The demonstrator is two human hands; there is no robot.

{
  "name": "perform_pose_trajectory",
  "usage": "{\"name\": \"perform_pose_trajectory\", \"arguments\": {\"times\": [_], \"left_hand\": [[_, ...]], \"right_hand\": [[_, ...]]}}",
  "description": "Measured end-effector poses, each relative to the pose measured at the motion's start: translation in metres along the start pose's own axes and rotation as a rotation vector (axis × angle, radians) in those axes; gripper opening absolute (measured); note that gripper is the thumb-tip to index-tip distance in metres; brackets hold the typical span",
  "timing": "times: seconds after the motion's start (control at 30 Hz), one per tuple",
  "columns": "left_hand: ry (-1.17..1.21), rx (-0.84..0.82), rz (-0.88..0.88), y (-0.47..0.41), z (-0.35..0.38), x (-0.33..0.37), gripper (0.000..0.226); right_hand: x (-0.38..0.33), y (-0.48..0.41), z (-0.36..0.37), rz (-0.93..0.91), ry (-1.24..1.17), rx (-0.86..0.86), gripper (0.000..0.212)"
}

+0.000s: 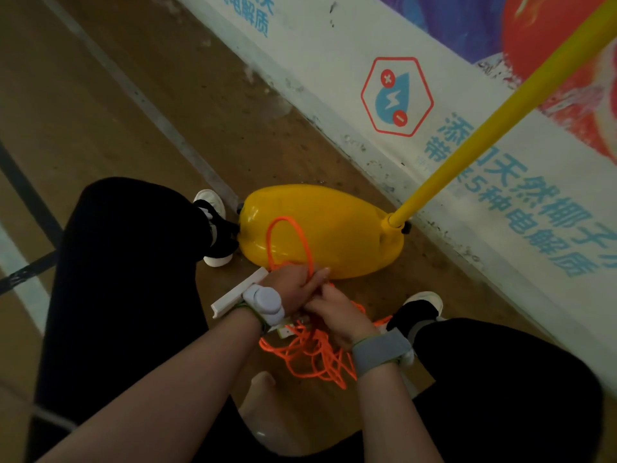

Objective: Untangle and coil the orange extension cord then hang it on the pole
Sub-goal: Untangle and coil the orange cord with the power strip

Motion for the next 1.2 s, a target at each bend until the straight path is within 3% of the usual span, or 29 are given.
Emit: {"name": "perform_pose_trajectory", "arguments": {"times": [0.07,0.13,0.27,0.37,0.4,0.5,0.57,0.63,0.7,0.87,0.97,1.07,1.13,1.2], "left_hand": [[-0.106,-0.011,-0.051,0.000,-0.009,-0.007,0.053],[-0.171,-0.041,-0.040,0.000,-0.010,-0.007,0.051],[-0.244,-0.068,-0.103,0.002,-0.017,-0.017,0.054],[-0.090,-0.047,-0.182,0.003,-0.029,-0.038,0.059],[-0.036,-0.037,-0.190,0.002,-0.032,-0.040,0.061],[0.175,-0.126,-0.171,-0.001,-0.022,-0.012,0.055],[0.459,-0.124,-0.177,0.000,-0.012,0.013,0.070],[0.788,-0.049,-0.306,0.003,-0.006,0.018,0.085],[1.006,-0.144,-0.225,0.000,0.006,0.033,0.091],[1.326,-0.514,-0.036,0.012,0.023,0.075,0.056],[1.396,-0.649,0.046,0.023,0.025,0.094,0.054],[1.527,-0.742,0.071,0.032,0.023,0.107,0.055],[1.643,-0.762,0.118,0.031,0.017,0.110,0.054],[1.743,-0.709,0.092,0.026,0.009,0.105,0.054]], "right_hand": [[0.002,-0.001,-0.018,0.039,-0.006,0.093,0.025],[0.005,-0.001,-0.038,0.082,0.175,0.176,0.027],[0.012,0.006,-0.030,0.152,0.618,-0.053,0.008],[0.007,0.011,-0.048,0.106,0.827,-0.016,0.015],[0.002,0.015,-0.049,0.076,0.720,-0.057,0.021],[-0.032,0.037,-0.034,-0.071,0.102,-0.230,0.034],[-0.059,0.041,-0.031,-0.205,-0.042,-0.187,0.038],[-0.073,0.038,-0.043,-0.293,-0.012,0.015,0.036],[-0.081,0.043,-0.065,-0.363,0.030,0.240,0.030],[-0.109,0.056,-0.073,-0.655,0.286,0.522,0.027],[-0.093,0.024,-0.058,-0.551,0.254,0.340,0.032],[-0.053,-0.011,-0.041,-0.212,0.030,0.047,0.054],[-0.037,-0.012,-0.038,-0.099,0.008,0.050,0.042],[-0.039,-0.007,-0.040,-0.117,-0.003,0.094,0.033]]}}
Point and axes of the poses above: each hand's wrist, its own y-axis away from the middle knuckle, its own z-axis out of the palm, x = y × z, the point moved 9 cm from there along -y, towards the middle knuckle, and after that the axes turned 14 degrees about z, right-handed, at the moved point
